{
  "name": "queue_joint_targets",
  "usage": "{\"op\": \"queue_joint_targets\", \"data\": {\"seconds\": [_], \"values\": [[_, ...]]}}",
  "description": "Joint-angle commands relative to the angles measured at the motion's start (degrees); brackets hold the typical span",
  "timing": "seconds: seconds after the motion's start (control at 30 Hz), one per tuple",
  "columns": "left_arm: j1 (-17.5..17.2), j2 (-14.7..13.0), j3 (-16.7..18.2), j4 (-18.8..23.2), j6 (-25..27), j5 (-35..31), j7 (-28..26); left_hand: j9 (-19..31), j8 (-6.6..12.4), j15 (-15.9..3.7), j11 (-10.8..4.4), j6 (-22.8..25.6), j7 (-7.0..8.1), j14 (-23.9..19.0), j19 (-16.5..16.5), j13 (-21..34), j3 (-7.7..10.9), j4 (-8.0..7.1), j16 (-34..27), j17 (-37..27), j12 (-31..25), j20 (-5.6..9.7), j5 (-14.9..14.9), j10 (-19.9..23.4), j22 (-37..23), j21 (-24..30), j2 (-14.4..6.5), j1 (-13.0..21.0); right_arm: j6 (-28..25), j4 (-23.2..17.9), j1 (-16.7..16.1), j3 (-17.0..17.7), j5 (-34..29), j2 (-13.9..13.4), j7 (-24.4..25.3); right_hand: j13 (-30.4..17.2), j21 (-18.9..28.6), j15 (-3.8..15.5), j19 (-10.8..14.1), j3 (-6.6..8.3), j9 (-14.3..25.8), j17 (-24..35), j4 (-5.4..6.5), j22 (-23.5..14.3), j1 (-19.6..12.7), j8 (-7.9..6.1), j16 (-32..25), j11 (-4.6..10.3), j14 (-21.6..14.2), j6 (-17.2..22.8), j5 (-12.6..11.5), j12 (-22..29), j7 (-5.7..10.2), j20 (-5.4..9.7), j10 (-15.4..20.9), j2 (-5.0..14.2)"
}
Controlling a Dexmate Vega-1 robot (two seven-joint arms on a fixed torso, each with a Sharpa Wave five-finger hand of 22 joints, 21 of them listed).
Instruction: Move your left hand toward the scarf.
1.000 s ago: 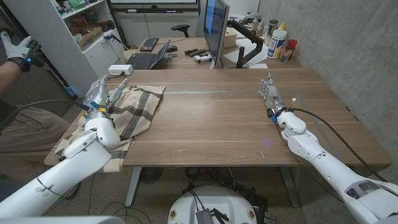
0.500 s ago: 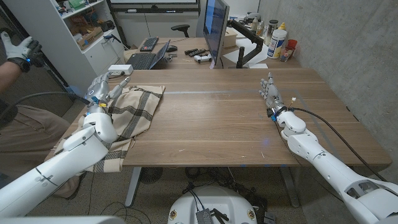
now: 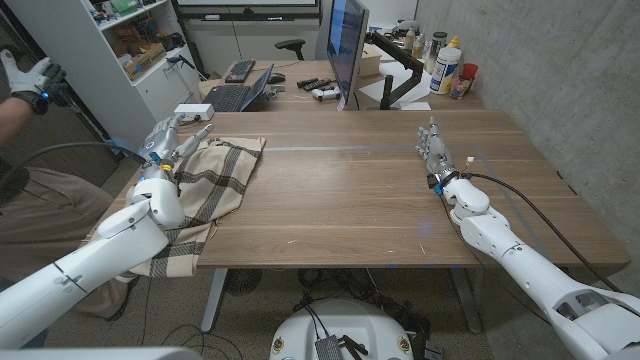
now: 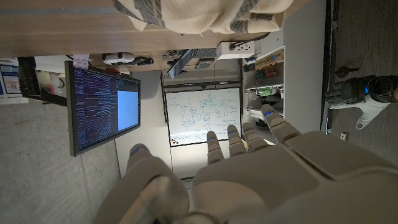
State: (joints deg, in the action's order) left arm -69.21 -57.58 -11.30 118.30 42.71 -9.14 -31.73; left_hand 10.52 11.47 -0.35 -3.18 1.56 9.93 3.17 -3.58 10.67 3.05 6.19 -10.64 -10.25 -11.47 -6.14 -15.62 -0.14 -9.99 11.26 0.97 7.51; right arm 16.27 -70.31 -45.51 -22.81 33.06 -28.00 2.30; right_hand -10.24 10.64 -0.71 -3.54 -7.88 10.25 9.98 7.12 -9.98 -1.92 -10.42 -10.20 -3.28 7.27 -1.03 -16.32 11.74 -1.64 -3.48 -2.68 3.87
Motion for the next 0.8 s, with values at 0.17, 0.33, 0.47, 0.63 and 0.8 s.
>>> {"op": "queue_joint_targets", "data": {"seconds": [0.17, 0.33, 0.47, 0.63, 0.8], "values": [[0.0, -1.6, -1.1, -3.0, -0.6, 0.4, 1.4, 0.2, 0.36, -0.24, -0.21, 0.3, 0.21, 0.1, -0.2, 0.1, 0.07, 0.63, -0.2, -0.1, -0.3, -0.23, 0.0, 0.3, -0.3, 0.2, 0.1, 0.6, -0.9, -0.3, 0.9, -0.6, -1.0, -0.3, 0.1, -0.3, 0.4, 0.16, -0.4, -0.49, 0.2, 0.1, -0.11, -0.2, 0.2, -0.33, -0.3, -0.34, 0.2, -0.3, -0.1, 0.3, -0.52, 0.09, 0.0, 0.62], [0.5, -2.1, -1.9, -3.8, -0.6, 0.0, 1.4, 0.2, 0.35, -0.23, -0.21, 0.3, 0.23, 0.1, -0.2, 0.2, 0.08, 0.67, -0.2, -0.1, -0.3, -0.19, 0.0, 0.3, -0.3, 0.1, 0.1, 0.7, -1.0, -0.1, 1.1, -0.8, -1.1, -0.3, -0.4, -0.3, 0.4, 0.15, -0.4, -0.50, 0.2, 0.1, -0.12, -0.2, 0.2, -0.32, -0.3, -0.42, 0.0, -0.3, -0.1, 0.3, -0.51, 0.12, 0.0, 0.62], [1.0, -2.6, -2.5, -4.6, -1.6, 0.0, 1.8, 0.2, 0.35, -0.20, -0.25, 0.4, 0.23, 0.1, -0.1, 0.2, 0.08, 0.69, -0.2, -0.1, -0.3, -0.23, 0.0, 0.4, -0.3, 0.1, 0.1, 0.7, -1.0, -0.1, 1.2, -0.9, -1.1, -0.2, -0.2, -0.3, 0.4, 0.08, -0.5, -0.51, 0.2, 0.1, -0.12, -0.2, 0.2, -0.29, -0.2, -0.44, 0.2, -0.4, -0.1, 0.3, -0.53, 0.08, -0.2, 0.61], [1.6, -2.8, -3.3, -5.5, -2.6, -0.1, 2.0, 0.2, 0.37, -0.23, -0.34, 0.5, 0.41, 0.1, -0.1, 0.2, 0.07, 0.71, -0.2, -0.1, -0.3, -0.23, 0.0, 0.4, -0.3, 0.1, 0.0, 0.8, -1.3, -0.3, 1.2, -0.9, -1.1, -0.3, -0.1, -0.3, 0.4, 0.08, -0.5, -0.52, 0.2, 0.1, -0.12, -0.2, 0.2, -0.28, -0.2, -0.39, 0.3, -0.4, -0.1, 0.2, -0.49, 0.05, -0.2, 0.61], [1.9, -3.1, -3.9, -5.9, -3.2, -0.1, 2.3, 0.2, 0.35, -0.25, -0.32, 0.6, 0.40, 0.2, -0.1, 0.2, 0.06, 0.72, -0.2, -0.1, -0.3, -0.22, 0.0, 0.4, -0.3, 0.1, 0.0, 0.8, -1.3, -0.1, 1.4, -1.0, -1.3, -0.3, -0.2, -0.3, 0.4, 0.09, -0.6, -0.52, 0.2, 0.1, -0.13, -0.2, 0.2, -0.28, -0.2, -0.43, 0.3, -0.4, -0.1, 0.2, -0.53, 0.03, -0.2, 0.61]]}}
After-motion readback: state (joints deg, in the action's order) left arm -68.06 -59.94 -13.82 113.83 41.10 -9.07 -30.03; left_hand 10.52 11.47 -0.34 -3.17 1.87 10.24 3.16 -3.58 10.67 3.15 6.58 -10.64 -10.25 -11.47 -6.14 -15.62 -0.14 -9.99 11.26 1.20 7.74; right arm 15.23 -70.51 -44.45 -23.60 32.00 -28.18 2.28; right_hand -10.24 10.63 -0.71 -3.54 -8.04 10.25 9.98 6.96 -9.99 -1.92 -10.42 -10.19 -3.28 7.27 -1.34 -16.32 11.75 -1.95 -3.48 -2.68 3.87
